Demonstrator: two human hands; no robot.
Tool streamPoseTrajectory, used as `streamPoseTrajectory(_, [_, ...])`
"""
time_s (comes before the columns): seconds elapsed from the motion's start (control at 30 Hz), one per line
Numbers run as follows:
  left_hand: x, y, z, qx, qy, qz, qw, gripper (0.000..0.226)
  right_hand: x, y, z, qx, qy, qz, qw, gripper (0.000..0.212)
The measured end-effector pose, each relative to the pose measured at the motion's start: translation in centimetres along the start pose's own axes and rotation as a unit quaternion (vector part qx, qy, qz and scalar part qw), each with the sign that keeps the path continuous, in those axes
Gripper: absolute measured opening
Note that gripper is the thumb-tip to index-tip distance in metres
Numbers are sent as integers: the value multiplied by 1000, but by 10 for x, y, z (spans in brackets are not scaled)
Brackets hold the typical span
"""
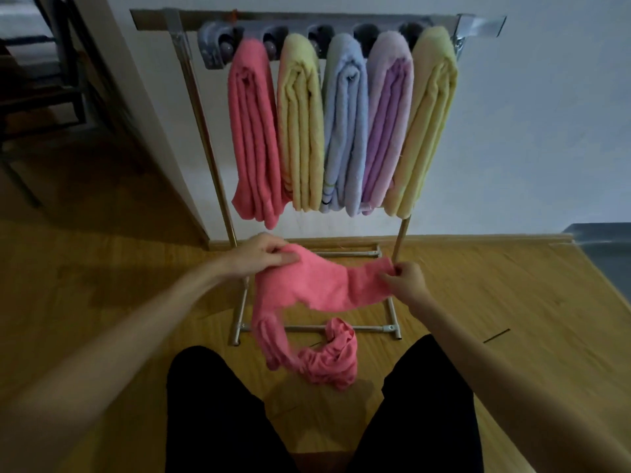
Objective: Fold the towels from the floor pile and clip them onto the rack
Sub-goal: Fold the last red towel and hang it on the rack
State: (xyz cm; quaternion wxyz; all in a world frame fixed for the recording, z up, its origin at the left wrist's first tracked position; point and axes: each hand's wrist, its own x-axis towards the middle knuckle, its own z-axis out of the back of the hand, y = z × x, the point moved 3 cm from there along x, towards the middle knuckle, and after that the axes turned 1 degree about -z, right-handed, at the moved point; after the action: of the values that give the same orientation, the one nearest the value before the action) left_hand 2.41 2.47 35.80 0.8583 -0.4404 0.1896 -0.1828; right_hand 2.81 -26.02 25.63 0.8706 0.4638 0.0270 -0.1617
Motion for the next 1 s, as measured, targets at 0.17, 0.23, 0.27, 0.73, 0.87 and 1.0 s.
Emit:
streamPoseTrajectory(0.17, [-4,-78,15,89,132,-54,986,36,-3,-14,-34,-87,184,-61,977,59])
streamPoseTrajectory(0.23, [-3,-92,15,97,177,-61,978,34,-15,-1,-38,-103,291,-22,951,85])
streamPoseTrajectory(0.27, [-1,-95,14,100,193,-58,974,33,-21,9,-37,-117,335,19,935,92])
streamPoseTrajectory(0.73, [-6,-77,11,116,257,-13,959,27,-73,129,-25,114,521,216,818,36])
streamPoseTrajectory(0.87, [-12,-71,19,127,237,5,963,22,-71,133,-18,120,515,213,821,22])
streamPoseTrajectory(1.0, [-24,-61,37,145,211,22,966,56,-65,144,-1,111,533,219,810,16])
